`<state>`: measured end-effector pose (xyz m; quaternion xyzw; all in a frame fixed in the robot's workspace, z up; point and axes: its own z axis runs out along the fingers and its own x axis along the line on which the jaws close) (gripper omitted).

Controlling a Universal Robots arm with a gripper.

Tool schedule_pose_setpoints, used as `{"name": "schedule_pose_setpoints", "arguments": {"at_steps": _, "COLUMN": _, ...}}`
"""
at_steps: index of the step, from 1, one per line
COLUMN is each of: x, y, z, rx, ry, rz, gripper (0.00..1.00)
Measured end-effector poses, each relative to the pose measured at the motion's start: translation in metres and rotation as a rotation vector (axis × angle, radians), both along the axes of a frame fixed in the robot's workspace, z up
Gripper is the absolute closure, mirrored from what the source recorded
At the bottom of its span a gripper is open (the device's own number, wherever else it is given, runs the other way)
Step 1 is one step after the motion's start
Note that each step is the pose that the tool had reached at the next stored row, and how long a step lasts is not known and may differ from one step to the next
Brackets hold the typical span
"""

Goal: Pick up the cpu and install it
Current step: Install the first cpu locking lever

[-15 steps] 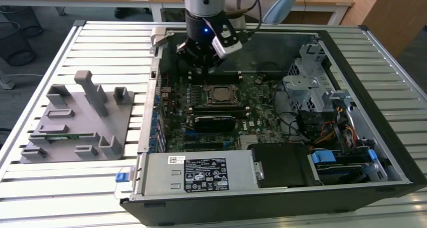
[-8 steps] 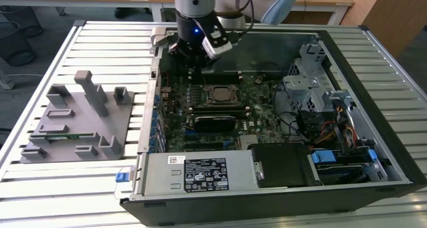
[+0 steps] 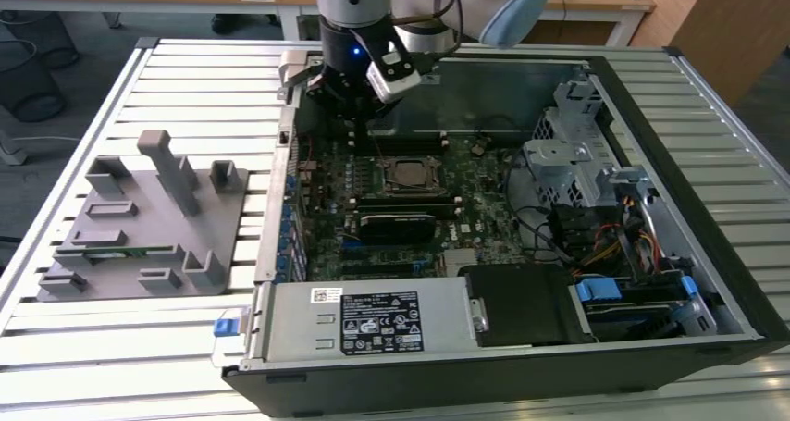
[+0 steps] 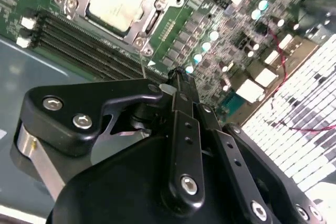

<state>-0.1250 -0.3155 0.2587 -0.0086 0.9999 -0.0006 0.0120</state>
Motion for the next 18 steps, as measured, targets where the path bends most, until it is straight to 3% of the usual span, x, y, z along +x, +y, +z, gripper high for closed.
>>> {"name": "schedule_pose_setpoints", "arguments": {"at_steps": 1, "x": 0.0, "y": 0.01, "z": -0.0015, "rx": 0.0001, "ry": 0.0, "rz": 0.0, "gripper": 0.89}}
{"name": "schedule_pose_setpoints", "arguments": {"at_steps": 11, "x": 0.006, "y": 0.0115, "z": -0.0019, "rx": 0.0, "ry": 0.0, "rz": 0.0, "gripper": 0.89}}
{"name": "schedule_pose_setpoints", "arguments": {"at_steps": 12, "x": 0.021, "y": 0.0131, "z": -0.0019, "rx": 0.0, "ry": 0.0, "rz": 0.0, "gripper": 0.89}}
{"name": "schedule_pose_setpoints", "arguments": {"at_steps": 18, "x": 0.029, "y": 0.0134, "z": -0.0022, "rx": 0.0, "ry": 0.0, "rz": 0.0, "gripper": 0.89}}
